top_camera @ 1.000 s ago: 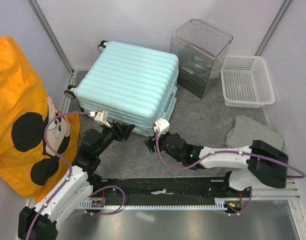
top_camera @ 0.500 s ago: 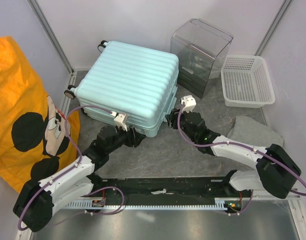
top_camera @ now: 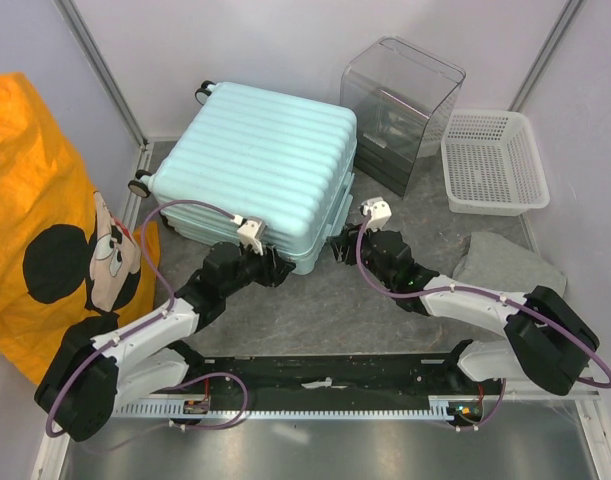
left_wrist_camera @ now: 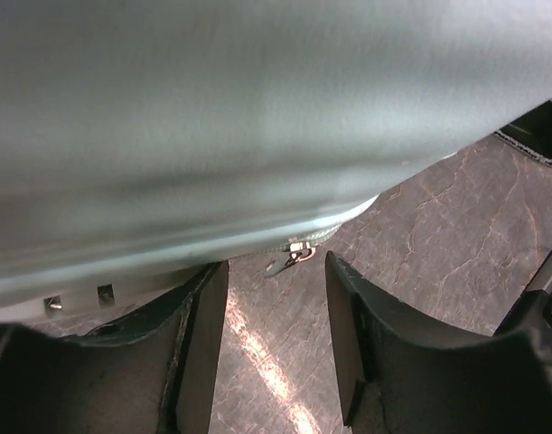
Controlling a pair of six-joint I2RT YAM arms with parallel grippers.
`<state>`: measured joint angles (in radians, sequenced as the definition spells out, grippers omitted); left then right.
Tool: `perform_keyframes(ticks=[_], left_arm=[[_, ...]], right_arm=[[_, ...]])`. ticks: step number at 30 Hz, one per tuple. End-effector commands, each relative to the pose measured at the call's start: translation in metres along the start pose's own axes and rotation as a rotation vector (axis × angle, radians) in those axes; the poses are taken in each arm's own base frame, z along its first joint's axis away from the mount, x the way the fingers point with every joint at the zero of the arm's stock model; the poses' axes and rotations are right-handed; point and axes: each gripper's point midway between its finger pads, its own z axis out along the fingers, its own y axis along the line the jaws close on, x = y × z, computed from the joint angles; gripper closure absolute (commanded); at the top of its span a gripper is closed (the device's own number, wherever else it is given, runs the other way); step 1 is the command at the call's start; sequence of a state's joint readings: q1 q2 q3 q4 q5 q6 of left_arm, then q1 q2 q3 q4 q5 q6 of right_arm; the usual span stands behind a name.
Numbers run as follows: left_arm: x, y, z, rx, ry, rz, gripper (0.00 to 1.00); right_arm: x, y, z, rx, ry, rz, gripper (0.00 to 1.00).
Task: Open, take out, and arrange the luggage
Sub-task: Unzip the luggage at the center of the board.
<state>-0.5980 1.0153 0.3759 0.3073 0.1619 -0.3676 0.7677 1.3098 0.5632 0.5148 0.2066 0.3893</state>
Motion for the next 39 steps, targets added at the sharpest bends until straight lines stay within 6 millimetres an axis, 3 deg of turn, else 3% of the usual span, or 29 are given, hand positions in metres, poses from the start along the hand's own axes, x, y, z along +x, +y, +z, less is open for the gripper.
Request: perform_keyframes(ticks=[1,8,18,23,27,34,39], left_arm=[[-0.036,-0.014,0.008,0.043,-0.102,0.079,0.47],[-0.030,-0.013,0.015,0.047,-0.088,0.088,0.49],[-0.041,-0.027,0.013,0.091,-0.144,0.117,0.55],[-0.041,-0.021,0.015,0.062,-0.145,0.115,0.58],[-0.044,-0.013,0.016,0.010,-0.162,0.090,0.68],[-0.046,-0.005,0.014,-0.037,-0.182,0.045,0.98],[-0.048,0.005,0.010,-0.101,-0.195,0.004,0.98]], right_arm=[[-0.014,0.006,-0.001,-0.030,-0.056,0.026,0.46],[-0.009,0.004,0.000,-0.029,-0.045,0.031,0.46],[0.002,0.005,0.006,-0.038,-0.010,0.038,0.46],[0.005,0.006,0.008,-0.042,0.002,0.041,0.46],[0.007,0.006,0.008,-0.043,0.007,0.041,0.46],[0.008,0.004,0.007,-0.035,0.012,0.038,0.46],[0.006,0.003,0.005,-0.028,0.006,0.050,0.46]])
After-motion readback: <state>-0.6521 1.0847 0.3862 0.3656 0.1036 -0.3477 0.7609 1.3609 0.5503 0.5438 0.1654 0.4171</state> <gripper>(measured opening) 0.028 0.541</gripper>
